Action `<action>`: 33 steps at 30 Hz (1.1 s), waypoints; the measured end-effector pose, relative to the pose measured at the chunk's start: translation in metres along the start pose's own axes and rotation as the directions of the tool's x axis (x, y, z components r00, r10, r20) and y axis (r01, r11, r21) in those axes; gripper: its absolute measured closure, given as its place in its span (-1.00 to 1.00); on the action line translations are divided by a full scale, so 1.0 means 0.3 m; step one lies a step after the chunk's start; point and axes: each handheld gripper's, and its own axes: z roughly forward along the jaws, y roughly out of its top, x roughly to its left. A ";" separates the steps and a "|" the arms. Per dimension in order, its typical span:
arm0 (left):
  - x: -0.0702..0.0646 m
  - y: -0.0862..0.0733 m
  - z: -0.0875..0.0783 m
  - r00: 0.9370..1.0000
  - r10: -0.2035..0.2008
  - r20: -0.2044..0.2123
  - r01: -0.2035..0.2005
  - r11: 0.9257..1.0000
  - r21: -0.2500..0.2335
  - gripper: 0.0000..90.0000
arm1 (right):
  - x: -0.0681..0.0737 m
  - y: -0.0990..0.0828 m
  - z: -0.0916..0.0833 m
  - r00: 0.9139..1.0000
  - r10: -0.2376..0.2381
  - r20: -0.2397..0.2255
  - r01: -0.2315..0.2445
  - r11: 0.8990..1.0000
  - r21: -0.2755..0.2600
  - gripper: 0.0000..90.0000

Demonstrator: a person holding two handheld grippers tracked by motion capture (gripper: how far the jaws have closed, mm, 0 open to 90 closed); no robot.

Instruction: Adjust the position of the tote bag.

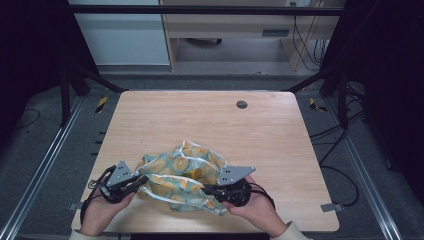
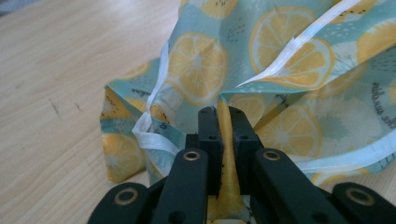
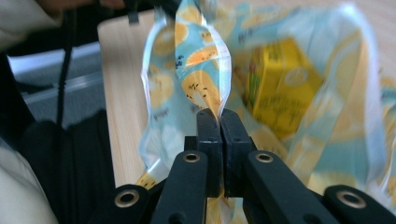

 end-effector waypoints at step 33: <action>-0.068 0.063 -0.030 0.999 0.047 0.015 -0.046 0.997 -0.067 0.01 | -0.009 -0.068 0.081 0.999 -0.017 0.029 0.011 0.983 0.185 0.91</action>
